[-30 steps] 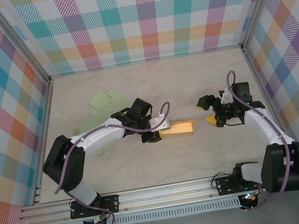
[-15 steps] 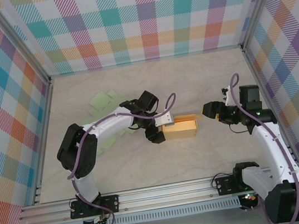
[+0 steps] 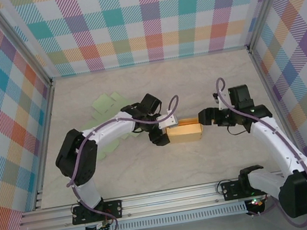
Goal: Fold the paper box
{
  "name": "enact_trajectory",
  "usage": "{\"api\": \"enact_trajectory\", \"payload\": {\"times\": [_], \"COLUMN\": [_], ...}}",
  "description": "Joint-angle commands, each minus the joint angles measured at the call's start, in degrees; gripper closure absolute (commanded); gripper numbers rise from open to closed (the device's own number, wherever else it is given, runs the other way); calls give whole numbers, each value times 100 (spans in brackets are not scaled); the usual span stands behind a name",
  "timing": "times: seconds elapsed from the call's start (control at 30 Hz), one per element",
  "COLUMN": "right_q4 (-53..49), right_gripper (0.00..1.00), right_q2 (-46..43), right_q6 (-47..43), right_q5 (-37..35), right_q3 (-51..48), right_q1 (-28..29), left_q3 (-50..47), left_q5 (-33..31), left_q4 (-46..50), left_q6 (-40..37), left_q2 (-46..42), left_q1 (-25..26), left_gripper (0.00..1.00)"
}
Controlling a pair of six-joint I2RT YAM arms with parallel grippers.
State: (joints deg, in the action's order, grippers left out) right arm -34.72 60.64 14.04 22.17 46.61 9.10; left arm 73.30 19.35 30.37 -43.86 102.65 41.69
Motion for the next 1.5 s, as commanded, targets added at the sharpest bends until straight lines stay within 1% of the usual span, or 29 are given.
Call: {"api": "enact_trajectory", "payload": {"times": [0.0, 0.27, 0.37, 0.57, 0.67, 0.73, 0.77, 0.97, 1.07, 1.2, 1.27, 1.4, 1.47], "right_q4": [270, 344, 223, -141, -287, -361, -397, -430, -460, -544, -538, -520, -490], "right_gripper": [24, 28, 31, 35, 42, 44, 48, 65, 69, 71, 75, 80, 80], "right_q2": [219, 672, 767, 727, 696, 697, 702, 736, 774, 843, 873, 888, 875], "right_q6": [-276, -559, -545, -438, -353, -277, -240, 57, 254, 546, 712, 966, 1079], "right_q5": [-243, -240, -280, -566, -660, -752, -799, -857, -879, -982, -1020, -1108, -1136], "right_q3": [251, 484, 538, 560, 547, 529, 525, 532, 576, 621, 623, 629, 630], "right_q1": [147, 420, 489, 660, 754, 807, 830, 965, 1053, 1128, 1142, 1155, 1159], "left_q3": [-79, 15, 27, 36, 26, 26, 26, -5, -31, -103, -110, -123, -161], "left_q5": [-21, 8, -20, -37, -37, -43, -45, -77, -211, -417, -541, -744, -806], "left_q4": [-251, -228, -217, -229, -250, -251, -250, -278, -333, -452, -472, -488, -513], "left_q6": [162, 280, 333, 457, 506, 534, 551, 695, 835, 1002, 1102, 1249, 1307], "left_q2": [-212, -88, -65, -35, -26, -17, -16, -17, -26, -65, -62, -52, -65], "left_q1": [-39, -45, -39, -38, -41, -42, -41, -25, 0, 88, 132, 245, 291], "left_gripper": [26, 31, 36, 43, 44, 45, 47, 49, 51, 51, 51, 50, 50]}}
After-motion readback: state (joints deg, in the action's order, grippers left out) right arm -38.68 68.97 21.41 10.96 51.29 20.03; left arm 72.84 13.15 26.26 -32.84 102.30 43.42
